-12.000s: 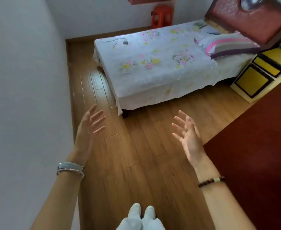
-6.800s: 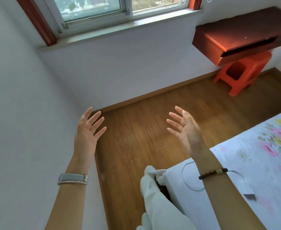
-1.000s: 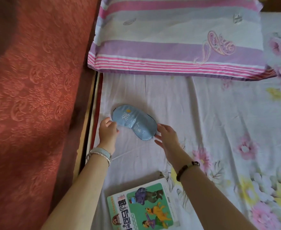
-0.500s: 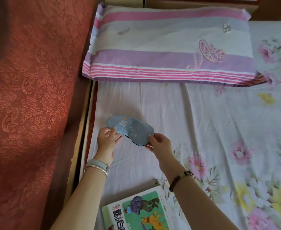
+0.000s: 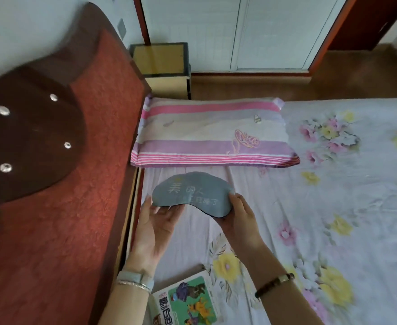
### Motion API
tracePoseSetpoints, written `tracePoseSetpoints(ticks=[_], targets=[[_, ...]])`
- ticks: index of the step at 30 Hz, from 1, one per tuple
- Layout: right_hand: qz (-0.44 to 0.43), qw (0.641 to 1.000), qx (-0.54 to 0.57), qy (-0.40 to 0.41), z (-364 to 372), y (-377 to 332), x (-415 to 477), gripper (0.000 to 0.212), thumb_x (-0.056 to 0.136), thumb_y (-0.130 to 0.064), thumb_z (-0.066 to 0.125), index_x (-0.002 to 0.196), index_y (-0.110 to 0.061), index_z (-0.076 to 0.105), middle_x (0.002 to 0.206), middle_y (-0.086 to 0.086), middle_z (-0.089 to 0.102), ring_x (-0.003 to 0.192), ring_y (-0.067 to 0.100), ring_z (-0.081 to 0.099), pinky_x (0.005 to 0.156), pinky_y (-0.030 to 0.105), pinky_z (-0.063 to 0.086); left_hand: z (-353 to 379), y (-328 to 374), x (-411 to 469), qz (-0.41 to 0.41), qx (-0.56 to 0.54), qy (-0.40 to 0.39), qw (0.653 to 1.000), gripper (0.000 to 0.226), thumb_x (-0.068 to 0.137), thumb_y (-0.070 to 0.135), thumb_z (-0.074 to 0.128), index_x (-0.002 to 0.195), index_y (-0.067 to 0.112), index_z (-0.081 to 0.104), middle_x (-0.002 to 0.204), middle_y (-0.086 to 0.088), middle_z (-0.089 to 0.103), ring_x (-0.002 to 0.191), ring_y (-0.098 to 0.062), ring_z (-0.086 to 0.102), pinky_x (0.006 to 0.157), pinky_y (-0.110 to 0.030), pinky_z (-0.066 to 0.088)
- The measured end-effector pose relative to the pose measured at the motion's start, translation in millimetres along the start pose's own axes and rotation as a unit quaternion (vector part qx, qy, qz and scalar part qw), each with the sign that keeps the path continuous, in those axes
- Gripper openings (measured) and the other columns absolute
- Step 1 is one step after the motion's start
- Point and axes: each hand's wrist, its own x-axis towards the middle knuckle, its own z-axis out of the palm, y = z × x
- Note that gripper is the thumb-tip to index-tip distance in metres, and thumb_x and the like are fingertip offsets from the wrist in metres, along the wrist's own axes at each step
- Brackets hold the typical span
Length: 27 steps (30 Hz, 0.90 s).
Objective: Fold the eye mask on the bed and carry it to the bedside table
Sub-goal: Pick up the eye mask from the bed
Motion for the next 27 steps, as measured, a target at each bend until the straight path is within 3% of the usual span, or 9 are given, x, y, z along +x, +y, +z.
tracePoseSetpoints(ticks=[2,5,7,10,15,20,23,27], targets=[[-0.014,0.999,0.017,-0.037,9,-27,-26,0.031,0.103,-0.020,0.045,0.116,0.006,0.055,0.123,0.032,0.059,0.119,0.042,0.060,0.092,0.047,0.057,25,14,-25,-0.014,0.000,-0.017,1.000,0.044,0.092,0.042,0.055,0.110,0.006,0.072,0.113,-0.019,0.073,0.107,-0.029,0.071,0.079,-0.038,0.061],[-0.036,0.995,0.028,-0.091,16,-63,-62,0.025,0.101,-0.022,0.049,0.106,0.000,0.059,0.108,0.021,0.067,0.099,0.030,0.069,0.082,0.041,0.061,55,31,-59,-0.037,0.047,-0.056,0.997,0.049,0.083,0.047,0.061,0.111,0.009,0.075,0.113,-0.015,0.074,0.103,-0.024,0.073,0.086,-0.037,0.059],[-0.040,0.991,0.017,-0.130,18,-83,-84,0.024,0.096,-0.026,0.054,0.104,-0.004,0.060,0.103,0.014,0.070,0.093,0.025,0.070,0.079,0.040,0.061,70,38,-82,-0.055,0.070,-0.075,0.993,0.054,0.081,0.046,0.064,0.116,0.007,0.071,0.114,-0.016,0.074,0.100,-0.023,0.073,0.081,-0.033,0.061],[-0.053,0.984,-0.044,-0.163,15,-106,-111,0.022,0.093,-0.026,0.056,0.102,-0.006,0.054,0.102,0.011,0.067,0.088,0.022,0.069,0.074,0.037,0.061,86,43,-113,-0.070,0.121,-0.071,0.988,0.046,0.087,0.033,0.057,0.124,0.006,0.060,0.108,-0.015,0.075,0.094,-0.022,0.075,0.067,-0.030,0.062],[-0.095,0.980,-0.127,-0.116,4,-125,-141,0.010,0.101,-0.010,0.050,0.098,-0.010,0.060,0.092,0.010,0.071,0.084,0.022,0.066,0.070,0.032,0.061,102,46,-153,-0.058,0.252,-0.072,0.963,0.042,0.079,0.013,0.067,0.119,0.003,0.061,0.113,-0.017,0.074,0.099,-0.028,0.073,0.069,-0.037,0.062],[-0.112,0.969,-0.219,0.008,2,-118,-163,0.031,0.096,-0.004,0.059,0.126,-0.008,0.056,0.121,0.017,0.066,0.110,0.031,0.064,0.098,0.043,0.053,121,44,-179,0.007,0.369,-0.087,0.926,0.045,0.074,0.022,0.073,0.117,0.012,0.065,0.118,-0.013,0.072,0.110,-0.025,0.069,0.089,-0.040,0.058],[-0.096,0.968,-0.230,-0.038,1,-106,-183,0.033,0.098,-0.017,0.059,0.131,-0.019,0.056,0.129,0.010,0.064,0.117,0.025,0.064,0.101,0.042,0.052,130,41,-188,0.061,0.459,-0.112,0.879,0.046,0.078,0.033,0.071,0.121,0.019,0.065,0.119,-0.009,0.071,0.112,-0.021,0.067,0.090,-0.038,0.057],[-0.043,0.965,-0.226,-0.122,7,-90,-196,0.050,0.093,-0.044,0.061,0.140,-0.030,0.049,0.131,0.001,0.064,0.119,0.020,0.064,0.103,0.046,0.050,137,32,-195,0.102,0.512,-0.135,0.843,0.027,0.088,0.028,0.068,0.115,0.030,0.064,0.107,0.007,0.073,0.101,-0.011,0.069,0.083,-0.030,0.058]])
